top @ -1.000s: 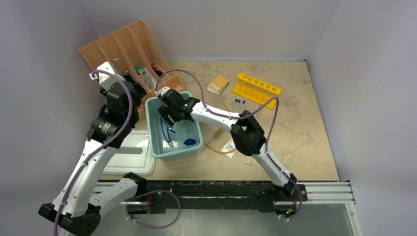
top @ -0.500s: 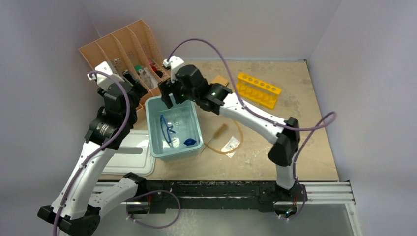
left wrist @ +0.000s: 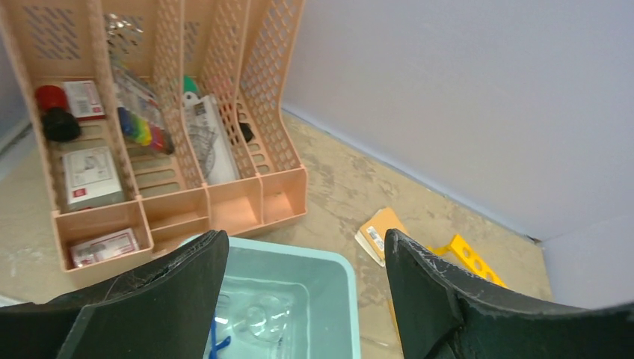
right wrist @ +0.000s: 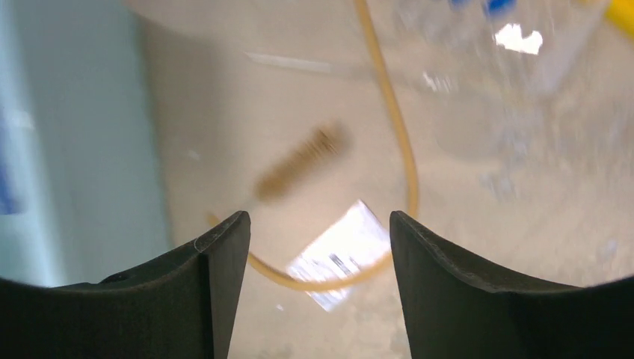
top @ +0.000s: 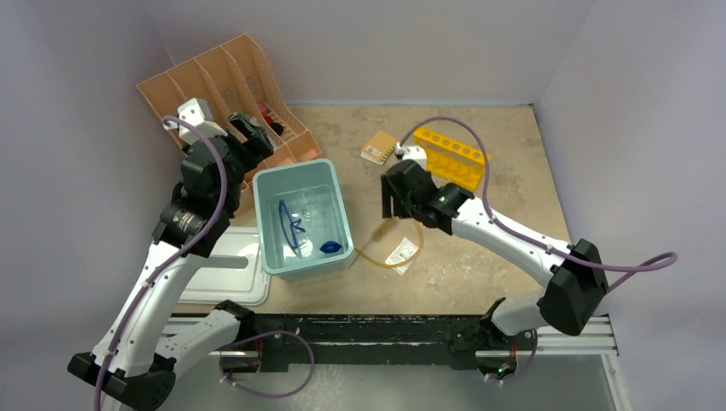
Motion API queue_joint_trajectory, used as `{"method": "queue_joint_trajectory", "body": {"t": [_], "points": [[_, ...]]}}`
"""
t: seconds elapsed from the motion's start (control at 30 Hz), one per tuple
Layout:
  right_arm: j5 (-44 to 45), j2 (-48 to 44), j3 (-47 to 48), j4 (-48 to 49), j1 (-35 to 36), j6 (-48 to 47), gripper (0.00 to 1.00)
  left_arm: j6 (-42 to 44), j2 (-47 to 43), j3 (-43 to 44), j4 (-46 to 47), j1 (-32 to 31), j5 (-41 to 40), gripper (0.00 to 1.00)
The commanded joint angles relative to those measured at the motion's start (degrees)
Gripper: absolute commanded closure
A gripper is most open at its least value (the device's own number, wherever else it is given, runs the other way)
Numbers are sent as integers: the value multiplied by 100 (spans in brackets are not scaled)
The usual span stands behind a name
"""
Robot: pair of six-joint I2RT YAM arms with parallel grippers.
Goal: Organize the chemistry lab equipment
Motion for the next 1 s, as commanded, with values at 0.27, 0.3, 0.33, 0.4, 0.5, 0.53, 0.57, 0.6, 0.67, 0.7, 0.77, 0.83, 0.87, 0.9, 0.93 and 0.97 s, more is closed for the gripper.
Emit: {"method": "queue_joint_trajectory", "body": {"t": [0.27, 0.3, 0.33, 0.4, 0.5, 0.53, 0.57, 0.6, 0.67, 0.7, 0.77, 0.83, 0.87, 0.9, 0.93, 0.97], "points": [[365, -130, -2006, 276, -446, 1623, 50, -526, 606, 265, 418, 33, 783, 28], [306, -69, -2044, 391, -489, 1637, 52, -576, 652, 287, 385, 33, 807, 28], [266, -14, -2077, 494, -520, 1640, 53, -616, 687, 320, 340, 33, 820, 28], [214, 125, -2137, 725, -554, 1596, 55, -641, 758, 375, 253, 33, 832, 29], [201, 386, -2074, 841, -594, 1579, 61, -713, 807, 432, 94, 33, 841, 29], [229, 472, -2036, 814, -607, 1585, 64, -720, 809, 435, 65, 33, 849, 29], [284, 536, -2010, 776, -605, 1621, 65, -735, 811, 430, 31, 33, 854, 29], [363, 587, -2001, 749, -608, 1637, 66, -754, 812, 434, 17, 33, 857, 29], [538, 660, -1980, 646, -611, 1724, 67, -773, 824, 434, -11, 33, 861, 30], [599, 686, -1969, 593, -610, 1725, 67, -784, 831, 429, -14, 33, 859, 30], [700, 712, -1978, 532, -610, 1765, 65, -811, 857, 429, -24, 31, 866, 30], [705, 744, -2028, 534, -615, 1785, 63, -820, 885, 430, -15, 33, 884, 30], [682, 763, -2055, 539, -628, 1801, 63, -822, 894, 433, -11, 33, 892, 30], [656, 798, -2070, 540, -635, 1820, 63, -829, 910, 431, -8, 33, 901, 30], [618, 821, -2091, 547, -644, 1836, 63, -837, 919, 429, 2, 33, 909, 30], [581, 847, -2110, 564, -655, 1842, 63, -839, 933, 430, 10, 33, 919, 30]]}}
